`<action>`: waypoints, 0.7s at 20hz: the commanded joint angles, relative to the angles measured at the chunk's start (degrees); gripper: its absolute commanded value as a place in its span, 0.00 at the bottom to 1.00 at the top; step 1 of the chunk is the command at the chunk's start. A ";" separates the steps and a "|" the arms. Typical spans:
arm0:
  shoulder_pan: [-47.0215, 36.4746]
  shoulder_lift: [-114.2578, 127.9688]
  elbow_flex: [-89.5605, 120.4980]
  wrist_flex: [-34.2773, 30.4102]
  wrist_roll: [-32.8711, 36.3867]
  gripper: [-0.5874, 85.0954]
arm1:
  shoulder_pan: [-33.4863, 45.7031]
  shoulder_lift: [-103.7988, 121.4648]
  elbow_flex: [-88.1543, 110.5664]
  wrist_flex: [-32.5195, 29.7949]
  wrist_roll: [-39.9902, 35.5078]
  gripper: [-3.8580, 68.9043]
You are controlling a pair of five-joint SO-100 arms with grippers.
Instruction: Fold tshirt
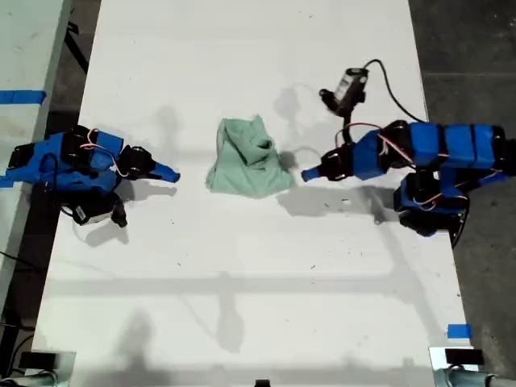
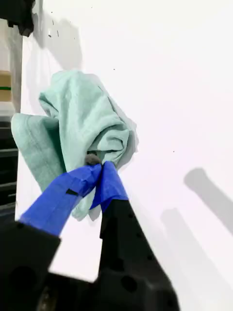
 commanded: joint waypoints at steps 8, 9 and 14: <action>1.05 5.89 0.79 0.09 -0.97 0.01 | -3.60 -45.18 -49.04 8.61 -6.24 0.03; 0.97 5.89 0.79 0.09 -0.70 0.01 | -3.34 -45.44 -49.04 8.61 -6.33 0.03; 1.05 5.89 0.79 0.00 -0.62 0.01 | 6.94 -51.59 -53.00 7.91 -12.92 0.03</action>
